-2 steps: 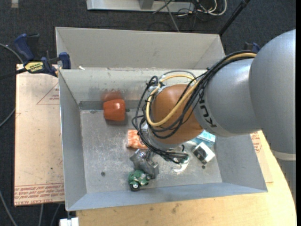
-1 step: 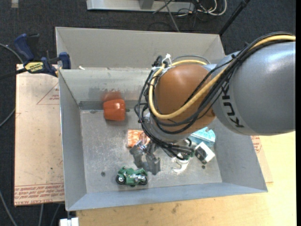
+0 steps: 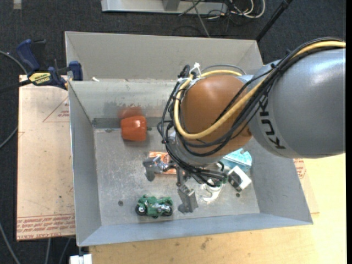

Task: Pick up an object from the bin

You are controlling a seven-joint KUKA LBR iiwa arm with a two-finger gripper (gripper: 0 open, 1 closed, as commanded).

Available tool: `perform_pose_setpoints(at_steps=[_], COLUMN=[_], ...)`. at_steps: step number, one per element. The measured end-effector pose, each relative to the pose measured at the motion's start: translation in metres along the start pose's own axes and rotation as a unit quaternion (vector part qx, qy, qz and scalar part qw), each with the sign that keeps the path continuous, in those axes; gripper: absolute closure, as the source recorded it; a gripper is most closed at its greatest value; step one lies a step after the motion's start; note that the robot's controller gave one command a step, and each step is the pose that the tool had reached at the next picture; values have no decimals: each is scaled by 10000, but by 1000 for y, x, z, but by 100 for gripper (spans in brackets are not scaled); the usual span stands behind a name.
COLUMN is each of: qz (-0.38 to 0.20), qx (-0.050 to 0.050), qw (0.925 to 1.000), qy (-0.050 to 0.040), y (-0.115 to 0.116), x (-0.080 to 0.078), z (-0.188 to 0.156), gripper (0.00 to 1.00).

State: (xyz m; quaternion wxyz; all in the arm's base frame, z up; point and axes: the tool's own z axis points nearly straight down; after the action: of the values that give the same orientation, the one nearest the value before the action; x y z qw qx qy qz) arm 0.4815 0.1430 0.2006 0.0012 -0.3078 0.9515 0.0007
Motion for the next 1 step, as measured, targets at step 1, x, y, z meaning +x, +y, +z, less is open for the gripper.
perform_pose_setpoints(at_steps=[1], qz=[1], qx=[0], qw=[10000], qy=[0], y=[0], x=[0], z=[0], gripper=[0])
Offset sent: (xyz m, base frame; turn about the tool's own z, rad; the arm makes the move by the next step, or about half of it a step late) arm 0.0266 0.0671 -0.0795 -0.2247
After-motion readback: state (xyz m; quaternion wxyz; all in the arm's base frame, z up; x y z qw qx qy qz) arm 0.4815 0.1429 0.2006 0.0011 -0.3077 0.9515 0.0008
